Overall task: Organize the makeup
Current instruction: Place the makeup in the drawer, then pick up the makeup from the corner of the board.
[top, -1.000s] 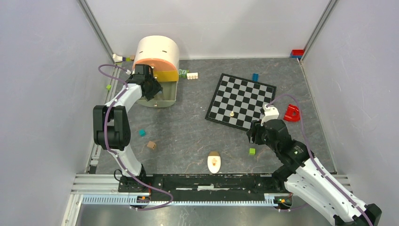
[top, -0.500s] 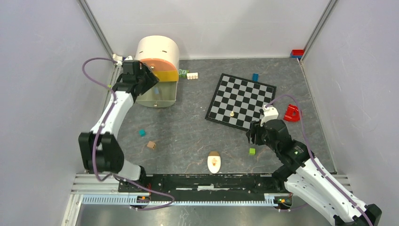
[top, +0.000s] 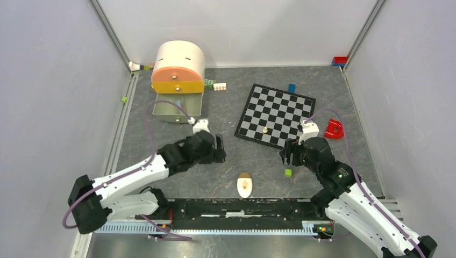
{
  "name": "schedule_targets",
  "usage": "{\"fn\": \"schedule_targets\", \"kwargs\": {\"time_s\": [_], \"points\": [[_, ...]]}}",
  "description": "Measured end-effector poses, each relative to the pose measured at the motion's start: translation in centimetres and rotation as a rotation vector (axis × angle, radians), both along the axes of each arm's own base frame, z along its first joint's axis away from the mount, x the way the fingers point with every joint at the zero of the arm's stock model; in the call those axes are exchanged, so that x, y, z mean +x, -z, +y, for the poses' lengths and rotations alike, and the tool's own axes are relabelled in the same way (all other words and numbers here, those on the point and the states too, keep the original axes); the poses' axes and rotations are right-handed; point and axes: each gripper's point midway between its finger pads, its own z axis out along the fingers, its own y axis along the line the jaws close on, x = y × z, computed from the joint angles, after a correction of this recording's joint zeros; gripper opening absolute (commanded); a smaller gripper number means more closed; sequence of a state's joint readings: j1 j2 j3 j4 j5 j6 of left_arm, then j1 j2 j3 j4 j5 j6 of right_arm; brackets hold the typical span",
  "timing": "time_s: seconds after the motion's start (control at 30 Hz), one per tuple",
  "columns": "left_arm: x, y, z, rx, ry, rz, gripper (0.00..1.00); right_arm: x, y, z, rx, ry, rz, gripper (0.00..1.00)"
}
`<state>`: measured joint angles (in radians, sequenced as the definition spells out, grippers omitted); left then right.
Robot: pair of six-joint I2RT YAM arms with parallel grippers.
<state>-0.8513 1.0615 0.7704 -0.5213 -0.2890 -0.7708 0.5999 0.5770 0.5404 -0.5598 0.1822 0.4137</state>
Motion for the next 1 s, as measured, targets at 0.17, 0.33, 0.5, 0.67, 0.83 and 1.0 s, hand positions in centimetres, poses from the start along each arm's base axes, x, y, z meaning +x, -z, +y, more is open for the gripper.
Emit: {"fn": "schedule_targets", "kwargs": {"time_s": [0.17, 0.33, 0.5, 0.67, 0.83, 1.0], "points": [[-4.1, 2.4, -3.1, 0.079, 0.089, 0.040, 1.00, -0.1, 0.0, 0.1, 0.007, 0.000, 0.005, 0.74], [-6.0, 4.5, -6.7, 0.152, 0.124, 0.068, 1.00, -0.2, -0.2, 0.1, 0.022, 0.004, 0.003, 0.75], [-7.8, 5.7, -9.8, 0.172, 0.150, 0.085, 1.00, -0.5, -0.4, -0.1, 0.036, 0.012, -0.001, 0.75], [-9.1, 6.9, -11.0, 0.184, 0.149, 0.112, 1.00, -0.8, -0.1, -0.3, 0.028, 0.015, 0.014, 0.75], [-9.5, 7.8, -11.3, 0.217, 0.121, 0.142, 1.00, -0.9, -0.1, -0.3, 0.027, 0.015, 0.015, 0.76], [-10.2, 8.9, -11.6, 0.245, 0.106, 0.168, 1.00, -0.9, -0.1, -0.3, 0.028, 0.015, 0.013, 0.76]]}}
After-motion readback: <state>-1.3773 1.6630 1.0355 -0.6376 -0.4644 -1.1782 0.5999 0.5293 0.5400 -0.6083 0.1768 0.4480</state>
